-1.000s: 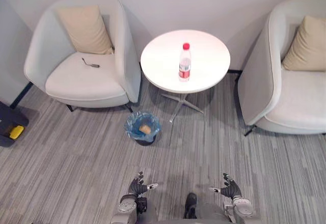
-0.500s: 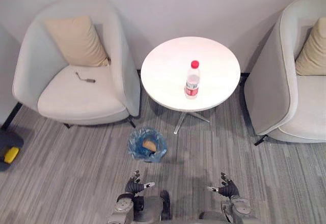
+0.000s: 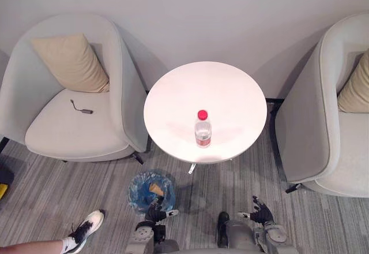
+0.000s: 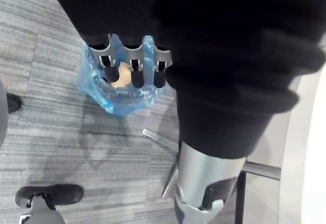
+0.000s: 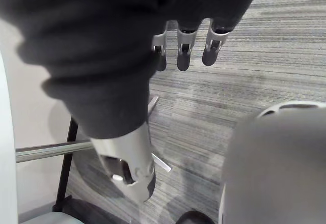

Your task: Gather rubbish on tea table into small bin, then transfer packed bag to large trash can.

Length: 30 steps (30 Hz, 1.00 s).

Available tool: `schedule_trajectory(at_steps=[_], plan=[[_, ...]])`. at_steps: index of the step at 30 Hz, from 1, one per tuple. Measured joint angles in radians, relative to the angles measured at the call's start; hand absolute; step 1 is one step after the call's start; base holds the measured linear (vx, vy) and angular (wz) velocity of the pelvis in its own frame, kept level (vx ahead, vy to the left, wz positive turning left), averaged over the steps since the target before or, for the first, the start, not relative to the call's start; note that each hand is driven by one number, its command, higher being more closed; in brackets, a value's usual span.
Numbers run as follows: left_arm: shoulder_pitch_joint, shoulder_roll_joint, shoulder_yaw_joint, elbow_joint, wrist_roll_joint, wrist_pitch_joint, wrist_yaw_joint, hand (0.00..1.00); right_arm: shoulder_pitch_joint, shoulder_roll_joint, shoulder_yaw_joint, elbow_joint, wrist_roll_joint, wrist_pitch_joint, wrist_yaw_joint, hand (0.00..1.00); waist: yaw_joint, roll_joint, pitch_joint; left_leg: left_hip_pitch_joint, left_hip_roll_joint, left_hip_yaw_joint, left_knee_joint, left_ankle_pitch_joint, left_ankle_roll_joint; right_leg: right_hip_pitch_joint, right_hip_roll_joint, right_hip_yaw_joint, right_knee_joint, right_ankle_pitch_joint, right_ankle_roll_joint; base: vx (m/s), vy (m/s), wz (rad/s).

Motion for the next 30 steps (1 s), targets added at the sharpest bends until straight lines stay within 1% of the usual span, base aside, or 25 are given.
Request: schedule_trajectory(at_steps=[1,2,3,4,5,6,7,8,10,12,15,19,21,22,25,27,30], plan=[[-0.006,-0.003,0.0,0.0,0.0,0.0,0.0,0.0,0.007,-0.002,-0.002,0.007,0.003,0.0,0.0,0.0,0.006,-0.002,0.009,-0.05,0.008,-0.004,0.132,0.028,-0.049,0.069,0.006,-0.024,-0.056,0.004,-0.006,0.22,-0.159,0.75],[-0.006,-0.004,0.0,0.0,0.0,0.0,0.0,0.0,0.012,-0.003,-0.002,0.008,0.006,0.0,0.0,0.0,0.009,-0.004,0.01,-0.077,0.016,0.002,0.197,0.038,-0.063,0.098,0.008,-0.035,-0.077,0.005,-0.009,0.16,-0.107,0.53],[-0.005,-0.004,0.0,-0.001,0.0,0.0,0.0,0.0,0.019,-0.006,-0.002,0.009,0.016,0.0,-0.002,0.0,0.02,-0.008,0.012,-0.113,0.033,0.024,0.273,0.026,-0.05,0.138,0.01,-0.055,-0.106,0.007,-0.011,0.11,-0.041,0.38],[-0.004,-0.004,-0.001,-0.001,0.0,0.001,0.0,0.0,0.02,-0.01,-0.008,0.009,0.029,-0.001,-0.003,0.0,0.027,-0.004,0.01,-0.146,0.035,0.064,0.273,0.013,-0.022,0.162,0.009,-0.068,-0.126,0.007,-0.011,0.13,-0.032,0.32],[-0.004,-0.004,0.0,-0.002,0.0,0.001,0.0,0.0,0.018,-0.01,-0.017,0.009,0.031,-0.001,-0.003,0.0,0.031,0.004,0.009,-0.167,0.033,0.093,0.237,0.005,-0.008,0.169,0.008,-0.074,-0.132,0.007,-0.011,0.09,0.011,0.24],[-0.004,-0.002,0.0,-0.001,0.0,0.001,0.0,0.0,0.017,-0.011,-0.018,0.009,0.033,-0.001,-0.004,0.0,0.03,0.009,0.011,-0.178,0.031,0.11,0.198,0.005,-0.007,0.174,0.008,-0.08,-0.134,0.008,-0.01,0.06,0.063,0.17],[-0.002,0.004,0.0,0.0,0.0,0.001,0.0,0.0,0.018,-0.014,-0.018,0.01,0.038,0.0,-0.004,0.0,0.03,0.015,0.011,-0.179,0.03,0.146,0.122,0.016,0.017,0.177,0.012,-0.082,-0.133,0.005,-0.001,0.09,0.103,0.28],[-0.001,0.012,-0.001,0.0,0.0,0.001,0.0,0.0,0.02,0.0,-0.017,0.008,0.039,-0.001,-0.003,0.0,0.03,0.014,0.003,-0.15,0.008,0.142,0.042,0.018,0.024,0.176,0.012,-0.08,-0.147,0.014,0.016,0.09,0.099,0.29],[-0.013,0.016,-0.001,0.004,0.001,0.001,0.0,0.0,0.02,0.012,-0.018,0.011,0.038,0.0,-0.003,0.0,0.035,0.003,0.008,-0.114,-0.012,0.131,-0.051,0.023,0.033,0.175,0.009,-0.081,-0.176,0.025,0.027,0.05,0.078,0.26],[-0.009,0.02,-0.004,0.01,0.001,0.001,0.0,0.0,0.017,0.016,-0.018,0.017,0.038,0.0,-0.004,0.0,0.035,-0.003,0.008,-0.102,-0.026,0.12,-0.087,0.034,0.051,0.18,0.004,-0.078,-0.192,0.035,0.03,0.02,0.082,0.19],[-0.001,0.022,-0.004,0.029,0.001,0.002,0.001,0.0,0.017,0.018,-0.018,0.025,0.037,-0.001,-0.005,0.0,0.034,-0.004,0.007,-0.065,-0.042,0.114,-0.122,0.054,0.069,0.219,0.0,-0.056,-0.228,0.053,0.032,0.01,0.043,0.06],[-0.002,0.025,-0.004,0.037,0.003,0.001,-0.003,0.0,0.018,0.021,-0.019,0.038,0.028,0.0,-0.004,0.0,0.029,-0.003,0.002,-0.024,-0.05,0.105,-0.249,0.099,0.073,0.228,0.007,-0.053,-0.278,0.083,0.033,-0.07,-0.005,0.01],[0.001,0.025,-0.004,0.049,0.003,0.002,-0.008,0.0,0.018,0.02,-0.019,0.038,0.027,0.0,-0.004,0.0,0.029,-0.003,0.001,-0.01,-0.049,0.081,-0.294,0.105,0.07,0.228,0.016,-0.052,-0.297,0.098,0.031,-0.07,-0.012,0.01],[0.001,0.029,-0.004,0.049,0.003,0.002,-0.012,0.0,0.02,0.022,-0.018,0.038,0.026,0.0,-0.005,0.0,0.03,-0.012,-0.003,-0.006,-0.051,0.081,-0.315,0.119,0.07,0.228,0.016,-0.052,-0.305,0.104,0.032,-0.08,-0.005,0.01],[0.013,0.041,-0.003,0.049,0.003,0.002,-0.016,0.0,0.026,0.031,-0.017,0.037,0.009,0.0,-0.008,0.0,0.031,-0.031,-0.031,-0.004,-0.053,0.076,-0.339,0.129,0.071,0.226,0.017,-0.05,-0.32,0.112,0.036,-0.06,0.008,0.01],[0.023,0.046,-0.004,0.049,0.003,0.002,-0.016,0.0,0.033,0.033,-0.015,0.034,-0.005,0.0,-0.009,0.0,0.031,-0.039,-0.048,-0.003,-0.054,0.073,-0.345,0.129,0.07,0.227,0.016,-0.049,-0.325,0.113,0.038,0.0,0.0,0.0],[0.037,0.05,-0.003,0.048,0.011,0.002,-0.015,0.0,0.052,0.034,-0.013,-0.013,-0.024,-0.001,-0.028,0.0,0.03,-0.041,-0.062,0.015,-0.055,0.071,-0.373,0.146,0.069,0.228,0.017,-0.05,-0.326,0.114,0.037,0.02,0.002,0.0]])
